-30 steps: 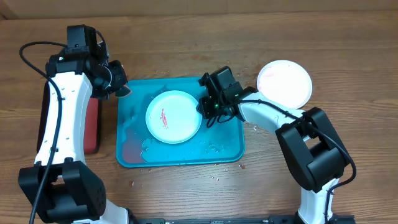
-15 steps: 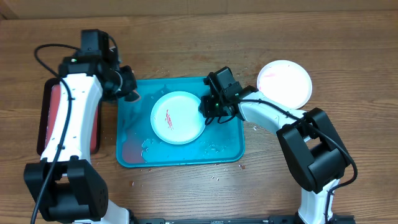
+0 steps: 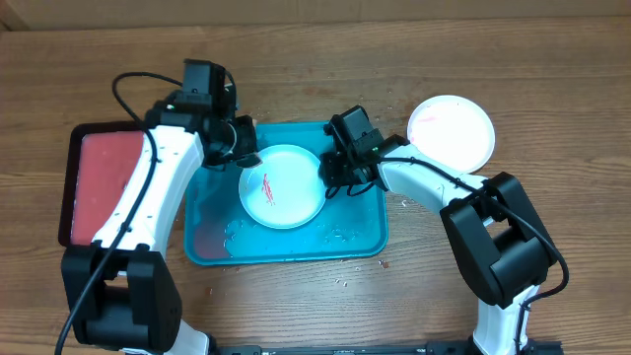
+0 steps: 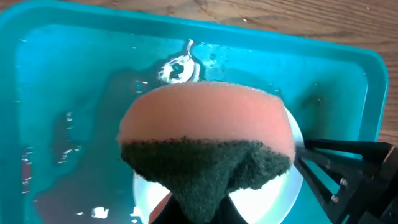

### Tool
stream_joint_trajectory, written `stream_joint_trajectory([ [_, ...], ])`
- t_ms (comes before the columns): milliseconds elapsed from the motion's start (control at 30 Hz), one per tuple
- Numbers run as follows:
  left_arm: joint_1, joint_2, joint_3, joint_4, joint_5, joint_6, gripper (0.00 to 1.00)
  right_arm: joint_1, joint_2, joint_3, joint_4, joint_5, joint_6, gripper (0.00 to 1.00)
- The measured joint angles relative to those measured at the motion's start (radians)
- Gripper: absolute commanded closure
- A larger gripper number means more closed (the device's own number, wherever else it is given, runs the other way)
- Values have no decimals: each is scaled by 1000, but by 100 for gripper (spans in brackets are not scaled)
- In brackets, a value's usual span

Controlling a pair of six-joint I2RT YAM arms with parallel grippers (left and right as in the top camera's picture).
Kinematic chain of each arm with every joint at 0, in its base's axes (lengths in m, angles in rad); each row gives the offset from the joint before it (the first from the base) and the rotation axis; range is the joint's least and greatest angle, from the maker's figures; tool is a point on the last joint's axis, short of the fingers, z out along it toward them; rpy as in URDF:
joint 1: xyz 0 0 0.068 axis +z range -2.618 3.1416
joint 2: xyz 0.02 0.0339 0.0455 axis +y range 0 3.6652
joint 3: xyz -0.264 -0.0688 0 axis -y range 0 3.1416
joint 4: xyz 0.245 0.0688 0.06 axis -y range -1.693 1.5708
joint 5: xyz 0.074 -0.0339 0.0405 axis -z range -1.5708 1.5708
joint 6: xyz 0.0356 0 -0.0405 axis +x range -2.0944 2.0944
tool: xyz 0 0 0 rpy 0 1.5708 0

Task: Clean dirty plates on tray and stack at the side
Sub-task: 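Lower the sponge in the left gripper onto the second white plate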

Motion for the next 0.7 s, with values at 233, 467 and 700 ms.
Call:
stream_joint_trajectory([
  [233, -55, 0, -58, 63, 2, -43, 96, 2, 0, 1, -14, 21, 8, 96],
  [467, -117, 0, -126, 161, 2, -132, 95, 2, 0, 1, -18, 25, 32, 96],
  [700, -193, 0, -205, 271, 2, -222, 96, 2, 0, 1, -12, 26, 69, 96],
])
